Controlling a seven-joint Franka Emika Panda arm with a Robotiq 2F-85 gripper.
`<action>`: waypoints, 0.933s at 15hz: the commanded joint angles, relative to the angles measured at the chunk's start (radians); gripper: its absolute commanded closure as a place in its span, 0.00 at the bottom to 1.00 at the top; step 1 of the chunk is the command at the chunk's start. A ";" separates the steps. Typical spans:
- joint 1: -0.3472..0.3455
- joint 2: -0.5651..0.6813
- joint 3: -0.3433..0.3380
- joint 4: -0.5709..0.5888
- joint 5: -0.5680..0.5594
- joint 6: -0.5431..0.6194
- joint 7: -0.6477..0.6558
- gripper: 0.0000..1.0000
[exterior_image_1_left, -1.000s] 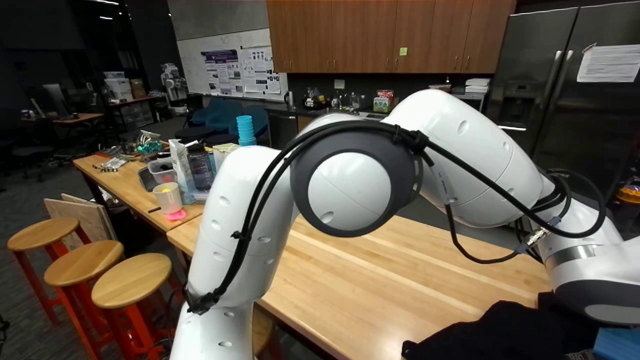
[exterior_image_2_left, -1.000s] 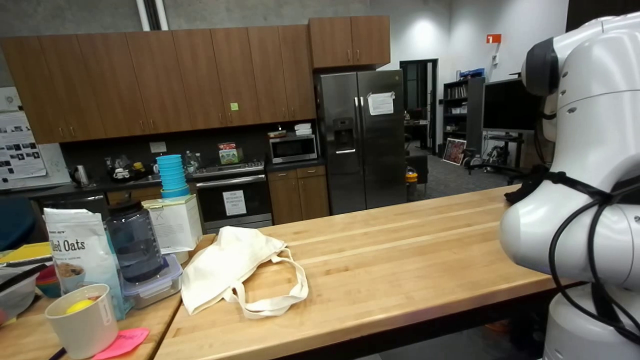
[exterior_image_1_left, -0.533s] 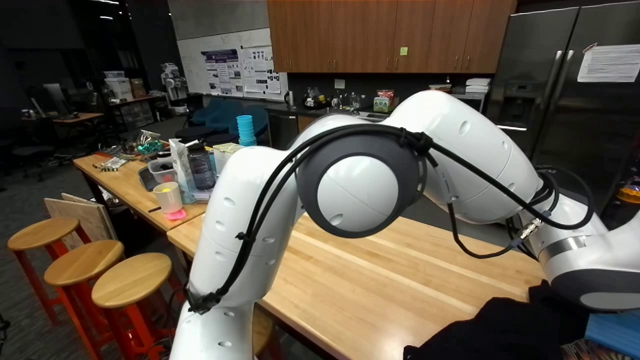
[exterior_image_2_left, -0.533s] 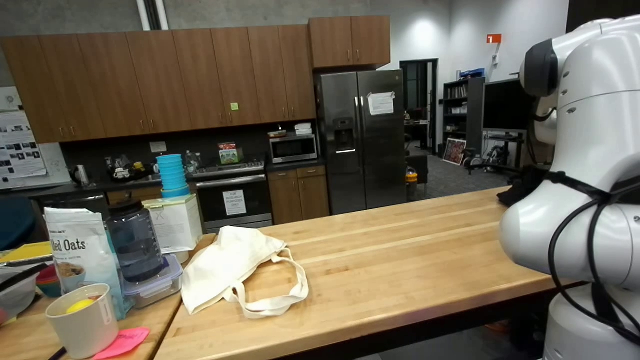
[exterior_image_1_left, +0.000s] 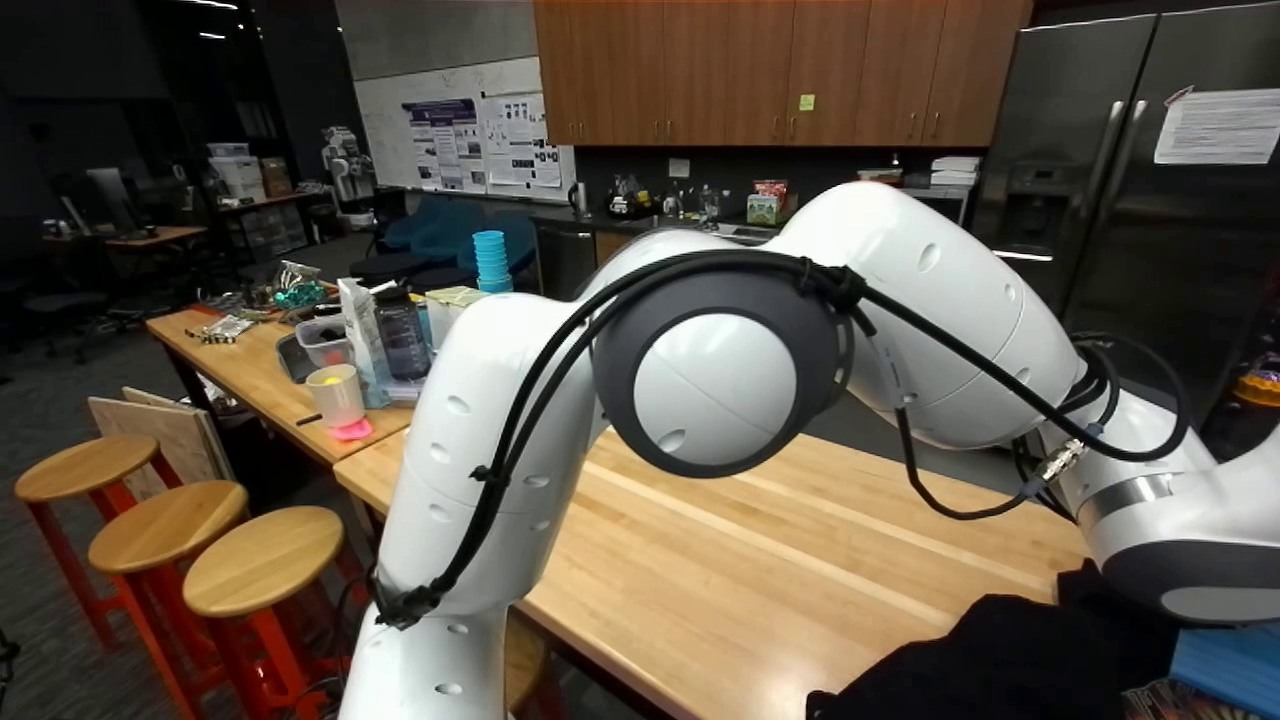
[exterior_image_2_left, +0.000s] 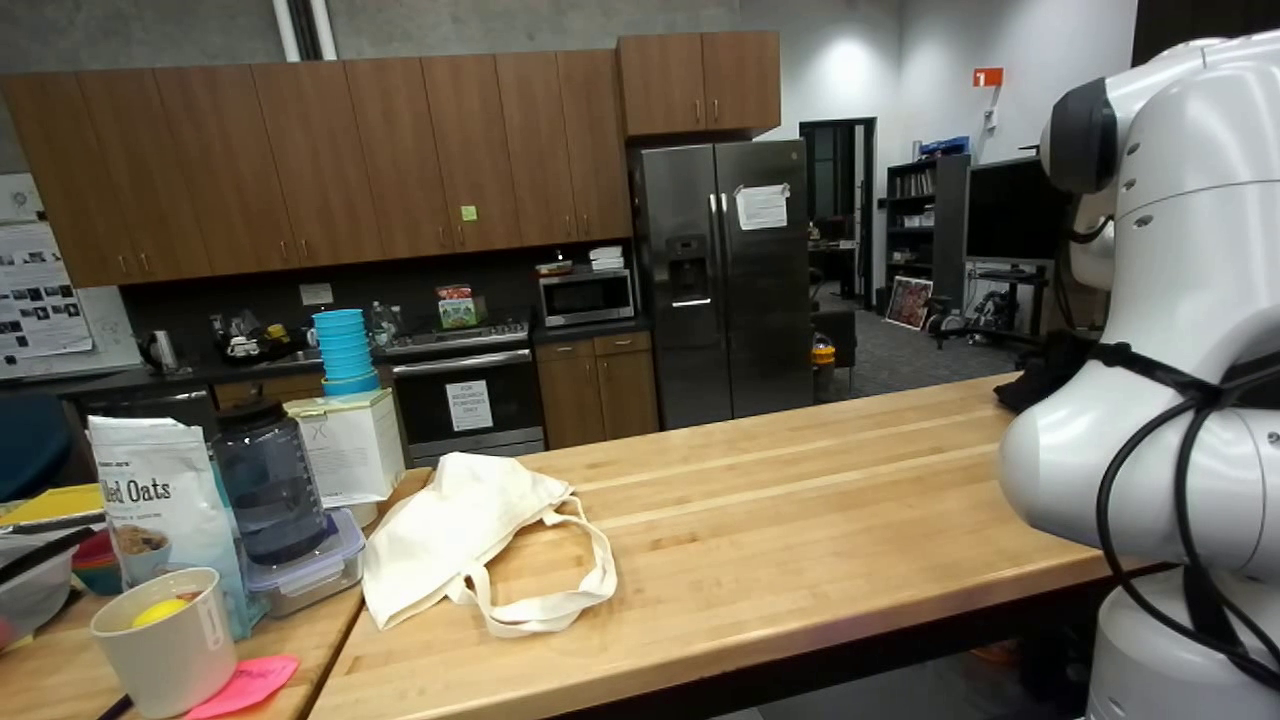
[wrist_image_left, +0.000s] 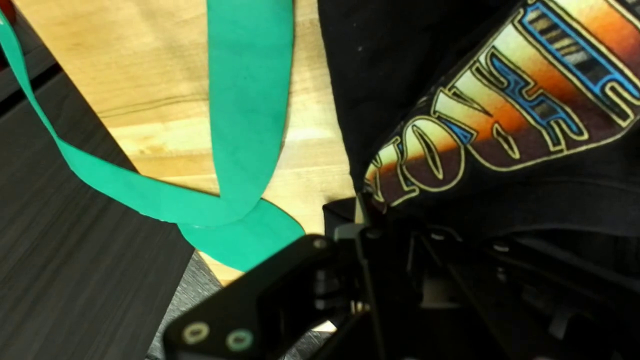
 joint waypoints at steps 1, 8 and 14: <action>-0.025 -0.002 0.027 0.002 -0.023 0.001 0.017 0.90; -0.025 -0.002 0.027 0.002 -0.023 0.001 0.017 0.90; -0.002 -0.053 0.036 -0.062 -0.048 0.045 0.037 0.40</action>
